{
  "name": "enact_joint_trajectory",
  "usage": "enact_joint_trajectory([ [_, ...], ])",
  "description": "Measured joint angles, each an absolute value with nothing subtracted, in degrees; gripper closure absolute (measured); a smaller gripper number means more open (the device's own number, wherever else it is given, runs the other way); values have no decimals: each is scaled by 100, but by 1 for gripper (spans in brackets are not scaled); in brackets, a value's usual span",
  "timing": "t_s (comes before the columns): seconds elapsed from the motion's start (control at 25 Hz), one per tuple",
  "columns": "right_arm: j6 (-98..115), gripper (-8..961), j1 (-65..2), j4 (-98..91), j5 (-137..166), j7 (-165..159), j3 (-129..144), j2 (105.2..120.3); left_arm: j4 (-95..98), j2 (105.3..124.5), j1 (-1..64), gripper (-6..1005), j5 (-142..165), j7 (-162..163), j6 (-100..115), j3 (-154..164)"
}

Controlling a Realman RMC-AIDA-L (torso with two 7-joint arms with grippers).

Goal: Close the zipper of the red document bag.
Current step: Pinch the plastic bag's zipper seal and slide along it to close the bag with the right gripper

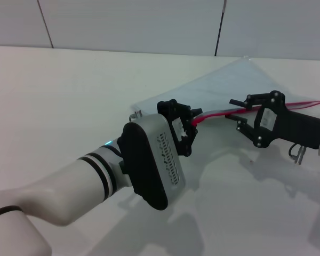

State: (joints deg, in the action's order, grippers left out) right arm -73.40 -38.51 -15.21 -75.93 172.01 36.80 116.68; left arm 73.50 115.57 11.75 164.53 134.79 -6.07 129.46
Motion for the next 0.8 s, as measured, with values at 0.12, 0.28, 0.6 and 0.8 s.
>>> enact_joint_trajectory([
  [0.12, -7329, 716, -3857, -1532, -7593, 17201, 3749, 11671, 7354, 11557, 1165, 947, 16453, 13474, -607, 12946],
  [0.28, -7328, 721, -3858, -1598, -7593, 17201, 3863, 11672, 7356, 11557, 1163, 946, 16453, 13467, -607, 12946],
  [0.6, -7329, 846, -3838, -1632, -7593, 17201, 3867, 11674, 7357, 11549, 1160, 946, 16453, 13479, -607, 12946],
  [0.8, -7330, 866, -3810, -1691, -7595, 17200, 3931, 11683, 7357, 11549, 1160, 946, 16453, 13480, -606, 12946],
])
